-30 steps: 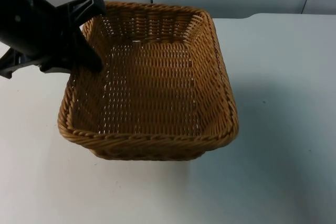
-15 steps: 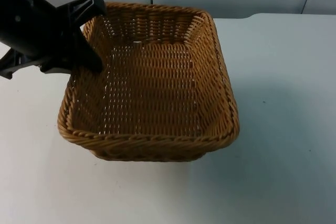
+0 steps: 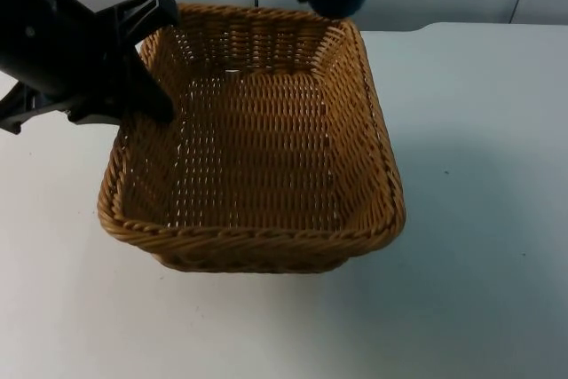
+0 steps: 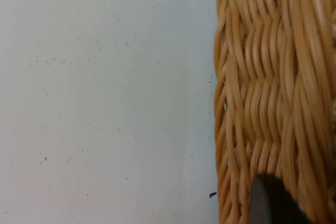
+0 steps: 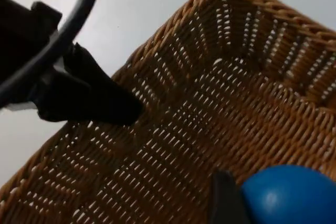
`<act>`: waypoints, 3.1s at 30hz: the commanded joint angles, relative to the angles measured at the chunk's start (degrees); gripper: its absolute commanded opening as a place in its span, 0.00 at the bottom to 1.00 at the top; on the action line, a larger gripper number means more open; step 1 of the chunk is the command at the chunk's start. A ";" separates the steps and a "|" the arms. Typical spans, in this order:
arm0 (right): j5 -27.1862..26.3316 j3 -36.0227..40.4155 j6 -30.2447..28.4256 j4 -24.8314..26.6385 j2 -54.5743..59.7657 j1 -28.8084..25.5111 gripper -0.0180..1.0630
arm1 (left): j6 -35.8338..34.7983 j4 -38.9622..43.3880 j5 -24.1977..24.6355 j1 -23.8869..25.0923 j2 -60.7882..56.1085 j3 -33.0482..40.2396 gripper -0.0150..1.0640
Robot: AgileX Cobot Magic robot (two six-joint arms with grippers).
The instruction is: Pick up the basket with the left hand and place the ball into the basket with the right hand.
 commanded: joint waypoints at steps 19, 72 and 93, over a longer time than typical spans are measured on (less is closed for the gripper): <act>-6.45 -0.40 -10.08 11.41 16.05 0.73 0.01 | -0.36 -1.62 0.96 0.21 -0.20 0.04 0.01; -1.02 -0.40 -10.38 5.24 -5.86 0.73 0.72 | -0.36 -2.10 -3.64 0.21 1.53 0.04 0.01; 2.72 -0.40 -7.87 1.37 -16.64 0.73 0.72 | 1.62 -2.44 -8.57 0.21 12.40 0.04 0.01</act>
